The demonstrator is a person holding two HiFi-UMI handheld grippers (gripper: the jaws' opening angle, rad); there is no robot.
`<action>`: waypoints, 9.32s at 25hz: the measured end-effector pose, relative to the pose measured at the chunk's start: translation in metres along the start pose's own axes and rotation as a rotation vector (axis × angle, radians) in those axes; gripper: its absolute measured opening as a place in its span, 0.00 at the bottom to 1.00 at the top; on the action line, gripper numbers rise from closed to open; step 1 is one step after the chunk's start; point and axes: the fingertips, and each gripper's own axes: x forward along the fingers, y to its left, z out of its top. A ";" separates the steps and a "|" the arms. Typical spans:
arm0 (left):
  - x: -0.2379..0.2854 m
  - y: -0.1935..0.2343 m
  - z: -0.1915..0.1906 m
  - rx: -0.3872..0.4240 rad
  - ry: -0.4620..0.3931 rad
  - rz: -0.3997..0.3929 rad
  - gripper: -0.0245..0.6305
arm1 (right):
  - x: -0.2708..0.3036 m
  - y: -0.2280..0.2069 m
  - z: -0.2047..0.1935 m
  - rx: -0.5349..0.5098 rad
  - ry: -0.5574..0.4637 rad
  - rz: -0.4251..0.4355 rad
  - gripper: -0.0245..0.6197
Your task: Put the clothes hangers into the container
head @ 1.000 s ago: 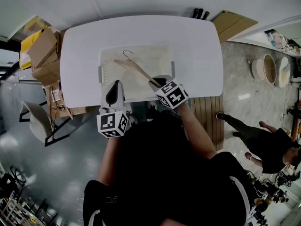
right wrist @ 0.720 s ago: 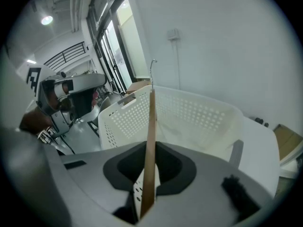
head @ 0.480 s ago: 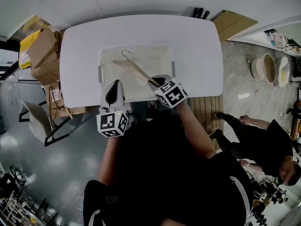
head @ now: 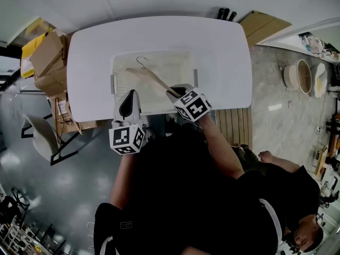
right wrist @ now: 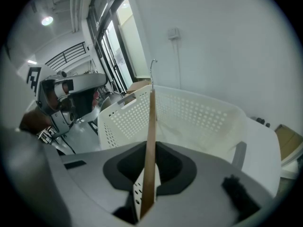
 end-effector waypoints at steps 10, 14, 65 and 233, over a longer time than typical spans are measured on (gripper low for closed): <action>0.000 -0.001 0.002 0.001 0.000 -0.003 0.04 | -0.002 -0.002 0.001 -0.017 0.000 -0.012 0.13; -0.001 -0.002 0.002 0.001 0.000 -0.005 0.04 | -0.005 -0.003 0.003 -0.021 -0.004 -0.018 0.15; 0.007 -0.003 -0.001 0.001 0.011 -0.005 0.04 | 0.002 -0.020 0.010 0.026 0.049 -0.016 0.19; -0.190 -0.016 0.001 0.026 -0.130 -0.215 0.04 | -0.147 0.182 0.010 0.127 -0.643 -0.486 0.06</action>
